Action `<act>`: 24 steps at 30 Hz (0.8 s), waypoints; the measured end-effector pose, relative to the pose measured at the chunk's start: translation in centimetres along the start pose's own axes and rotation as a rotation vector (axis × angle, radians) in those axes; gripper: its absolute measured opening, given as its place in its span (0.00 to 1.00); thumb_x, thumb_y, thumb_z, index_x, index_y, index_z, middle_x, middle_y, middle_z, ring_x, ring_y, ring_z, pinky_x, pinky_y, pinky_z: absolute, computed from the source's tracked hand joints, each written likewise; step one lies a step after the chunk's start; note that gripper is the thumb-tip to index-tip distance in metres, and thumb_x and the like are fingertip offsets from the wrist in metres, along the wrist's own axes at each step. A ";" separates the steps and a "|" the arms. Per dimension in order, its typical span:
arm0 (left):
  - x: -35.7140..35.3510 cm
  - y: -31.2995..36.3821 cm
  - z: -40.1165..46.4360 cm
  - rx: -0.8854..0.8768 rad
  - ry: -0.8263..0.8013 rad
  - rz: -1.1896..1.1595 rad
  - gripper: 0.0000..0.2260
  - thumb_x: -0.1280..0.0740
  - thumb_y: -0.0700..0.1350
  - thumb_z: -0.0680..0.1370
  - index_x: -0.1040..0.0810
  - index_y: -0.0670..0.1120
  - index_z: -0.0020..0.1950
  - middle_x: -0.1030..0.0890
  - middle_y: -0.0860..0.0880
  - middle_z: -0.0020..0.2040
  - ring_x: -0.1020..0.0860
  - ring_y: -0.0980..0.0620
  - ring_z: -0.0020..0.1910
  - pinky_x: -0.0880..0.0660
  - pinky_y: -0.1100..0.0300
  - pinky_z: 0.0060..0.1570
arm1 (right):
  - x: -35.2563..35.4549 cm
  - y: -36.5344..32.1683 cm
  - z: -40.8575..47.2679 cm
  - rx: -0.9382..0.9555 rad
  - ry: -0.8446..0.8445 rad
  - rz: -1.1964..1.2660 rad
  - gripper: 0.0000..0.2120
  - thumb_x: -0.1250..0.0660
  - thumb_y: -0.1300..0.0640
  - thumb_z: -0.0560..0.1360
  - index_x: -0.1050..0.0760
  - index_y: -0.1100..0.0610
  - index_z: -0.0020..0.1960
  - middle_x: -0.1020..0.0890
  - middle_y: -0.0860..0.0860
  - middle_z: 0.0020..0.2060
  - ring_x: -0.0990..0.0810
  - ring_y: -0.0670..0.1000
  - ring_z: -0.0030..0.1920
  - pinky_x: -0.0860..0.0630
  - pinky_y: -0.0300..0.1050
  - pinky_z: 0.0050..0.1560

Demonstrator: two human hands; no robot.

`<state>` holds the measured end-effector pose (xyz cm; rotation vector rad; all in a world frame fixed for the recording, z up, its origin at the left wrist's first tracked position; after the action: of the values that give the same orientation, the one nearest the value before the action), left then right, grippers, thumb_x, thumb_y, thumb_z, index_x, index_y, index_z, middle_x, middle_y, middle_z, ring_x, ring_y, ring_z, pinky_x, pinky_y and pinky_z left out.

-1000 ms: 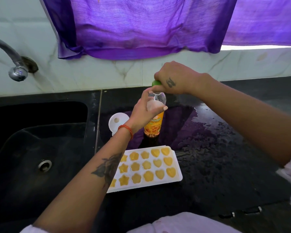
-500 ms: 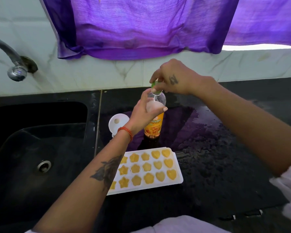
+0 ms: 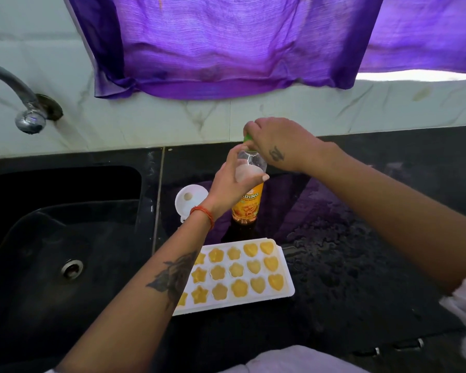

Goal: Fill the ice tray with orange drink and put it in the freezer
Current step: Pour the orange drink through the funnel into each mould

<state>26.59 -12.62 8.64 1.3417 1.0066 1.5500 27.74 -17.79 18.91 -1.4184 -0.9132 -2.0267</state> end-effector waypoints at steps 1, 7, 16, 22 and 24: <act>-0.1 0.2 0.0 -0.010 0.005 0.017 0.33 0.27 0.51 0.71 0.40 0.55 0.70 0.28 0.44 0.66 0.26 0.47 0.62 0.26 0.48 0.60 | 0.0 0.2 -0.2 -0.069 0.019 -0.036 0.20 0.49 0.46 0.80 0.30 0.63 0.56 0.21 0.58 0.46 0.24 0.56 0.42 0.32 0.45 0.40; -0.6 0.1 -0.2 -0.003 -0.041 0.027 0.35 0.27 0.51 0.70 0.41 0.53 0.72 0.29 0.44 0.67 0.27 0.45 0.63 0.26 0.47 0.61 | -0.1 1.3 0.4 -0.170 -0.105 0.123 0.18 0.41 0.47 0.78 0.26 0.63 0.52 0.23 0.56 0.40 0.27 0.55 0.39 0.31 0.47 0.41; -0.3 0.2 -0.3 -0.015 0.009 0.043 0.34 0.26 0.52 0.70 0.40 0.53 0.71 0.28 0.46 0.67 0.28 0.48 0.64 0.26 0.52 0.60 | 0.0 1.4 -0.6 -0.143 0.087 0.114 0.21 0.47 0.45 0.79 0.28 0.63 0.51 0.27 0.54 0.39 0.26 0.54 0.40 0.34 0.44 0.39; -0.2 0.1 -0.2 -0.009 -0.026 0.042 0.33 0.26 0.50 0.70 0.40 0.55 0.69 0.28 0.46 0.65 0.27 0.45 0.61 0.24 0.48 0.58 | -0.5 1.7 0.1 -0.099 -0.051 0.280 0.17 0.37 0.48 0.76 0.27 0.57 0.60 0.23 0.57 0.49 0.25 0.55 0.46 0.33 0.44 0.45; 0.0 -0.3 -0.1 0.009 -0.031 0.041 0.35 0.26 0.50 0.70 0.41 0.54 0.71 0.28 0.45 0.65 0.26 0.45 0.61 0.24 0.48 0.58 | -0.5 1.2 0.0 -0.035 -0.063 0.327 0.17 0.37 0.53 0.76 0.28 0.54 0.64 0.24 0.56 0.52 0.25 0.55 0.49 0.33 0.43 0.47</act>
<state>26.48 -12.51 8.32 1.3962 0.9737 1.5517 28.79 -18.61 18.72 -1.5446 -0.6243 -1.7709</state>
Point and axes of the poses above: each hand's wrist, its own z-axis towards the middle knuckle, its own x-axis out of the back of the hand, y = z × x, the point moved 10 cm from there along z, towards the middle knuckle
